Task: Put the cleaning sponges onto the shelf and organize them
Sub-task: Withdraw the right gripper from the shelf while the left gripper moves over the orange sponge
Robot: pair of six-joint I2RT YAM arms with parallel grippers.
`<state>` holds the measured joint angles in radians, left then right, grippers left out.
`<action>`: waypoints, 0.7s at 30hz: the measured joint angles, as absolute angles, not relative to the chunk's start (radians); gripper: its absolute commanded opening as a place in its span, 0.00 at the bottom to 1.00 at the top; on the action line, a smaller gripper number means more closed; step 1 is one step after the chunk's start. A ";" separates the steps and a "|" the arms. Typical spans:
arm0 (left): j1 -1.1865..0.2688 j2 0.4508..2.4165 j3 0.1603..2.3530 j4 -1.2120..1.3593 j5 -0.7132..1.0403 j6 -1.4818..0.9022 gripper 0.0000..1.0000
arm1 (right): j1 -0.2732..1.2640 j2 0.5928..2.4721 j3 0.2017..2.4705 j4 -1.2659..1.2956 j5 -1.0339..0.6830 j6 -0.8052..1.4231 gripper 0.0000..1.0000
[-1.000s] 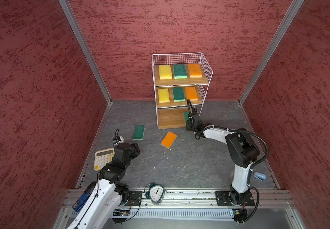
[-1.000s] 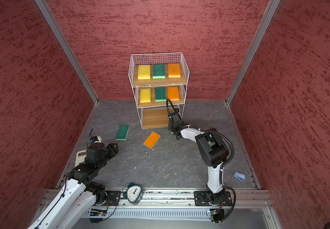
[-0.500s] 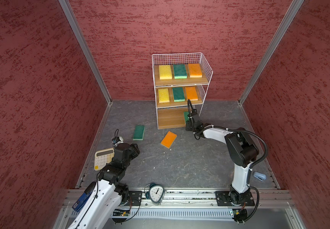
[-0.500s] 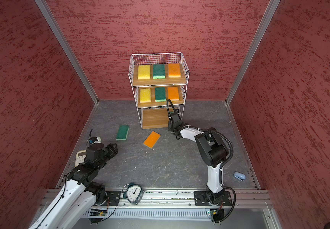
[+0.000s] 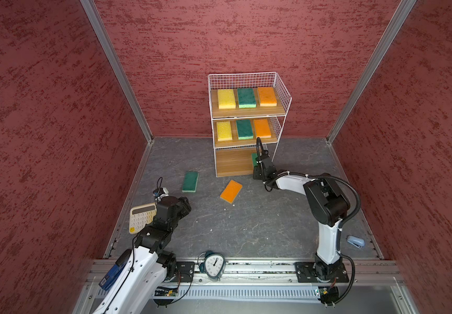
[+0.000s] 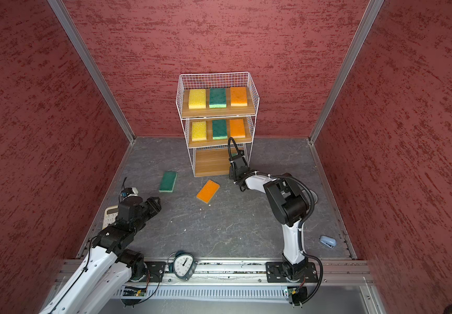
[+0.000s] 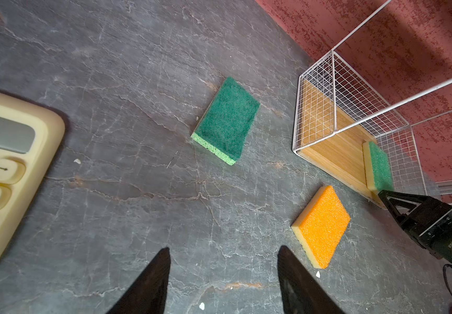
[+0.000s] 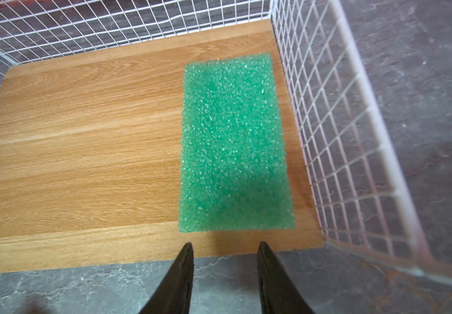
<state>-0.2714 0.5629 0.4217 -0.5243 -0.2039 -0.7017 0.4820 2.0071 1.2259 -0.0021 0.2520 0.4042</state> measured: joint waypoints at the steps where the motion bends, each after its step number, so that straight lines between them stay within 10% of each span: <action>1: -0.271 0.563 0.422 -0.524 -0.204 -0.702 0.64 | 0.482 2.009 1.226 -0.001 0.254 0.405 0.40; 21: -0.277 0.608 0.422 -0.523 -0.205 -0.702 0.63 | 0.481 2.045 1.237 0.042 0.313 0.376 0.38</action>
